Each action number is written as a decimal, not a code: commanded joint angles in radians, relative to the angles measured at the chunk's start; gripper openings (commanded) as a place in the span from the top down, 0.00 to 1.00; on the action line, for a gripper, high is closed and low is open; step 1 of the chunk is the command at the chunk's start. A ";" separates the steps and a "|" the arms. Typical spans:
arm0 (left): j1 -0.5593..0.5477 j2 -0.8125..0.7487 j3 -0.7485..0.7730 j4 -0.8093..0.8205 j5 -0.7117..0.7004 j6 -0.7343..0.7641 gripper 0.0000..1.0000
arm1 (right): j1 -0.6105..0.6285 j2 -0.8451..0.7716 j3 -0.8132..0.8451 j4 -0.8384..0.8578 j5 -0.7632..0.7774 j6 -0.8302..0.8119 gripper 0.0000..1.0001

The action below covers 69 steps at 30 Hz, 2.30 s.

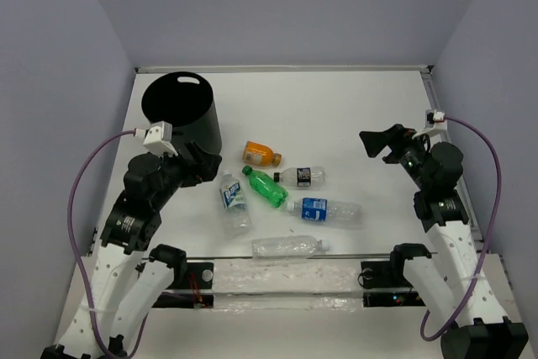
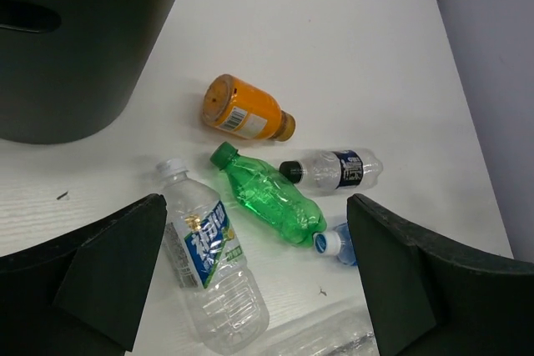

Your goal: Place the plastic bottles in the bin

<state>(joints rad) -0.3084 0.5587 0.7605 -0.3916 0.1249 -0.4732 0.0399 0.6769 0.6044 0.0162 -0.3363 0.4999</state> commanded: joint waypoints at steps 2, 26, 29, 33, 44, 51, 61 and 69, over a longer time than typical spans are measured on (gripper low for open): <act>-0.005 0.081 0.060 -0.009 -0.010 -0.021 0.01 | -0.005 0.007 -0.011 0.077 -0.052 -0.001 0.05; -0.342 0.521 0.042 -0.048 -0.539 -0.248 0.01 | -0.005 0.046 -0.025 0.096 -0.082 -0.009 0.05; -0.386 0.550 0.022 -0.062 -0.588 -0.301 0.01 | -0.005 0.052 -0.025 0.096 -0.087 -0.009 0.05; -0.403 0.587 -0.001 -0.026 -0.593 -0.324 0.01 | -0.005 0.056 -0.022 0.094 -0.096 -0.009 0.05; -0.423 0.721 -0.056 0.045 -0.640 -0.346 0.02 | -0.005 0.072 -0.020 0.097 -0.107 -0.009 0.05; -0.423 0.733 -0.076 0.073 -0.673 -0.352 0.28 | -0.005 0.079 -0.020 0.099 -0.110 -0.008 0.05; -0.423 0.508 0.034 -0.082 -0.685 -0.321 0.55 | -0.005 0.073 -0.020 0.099 -0.118 -0.006 0.05; -0.423 0.369 0.573 -0.153 -0.828 -0.049 0.57 | -0.005 0.067 -0.018 0.103 -0.139 -0.003 0.05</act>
<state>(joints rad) -0.7273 0.9340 1.0710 -0.5468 -0.5392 -0.7013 0.0399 0.7593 0.5781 0.0616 -0.4393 0.5007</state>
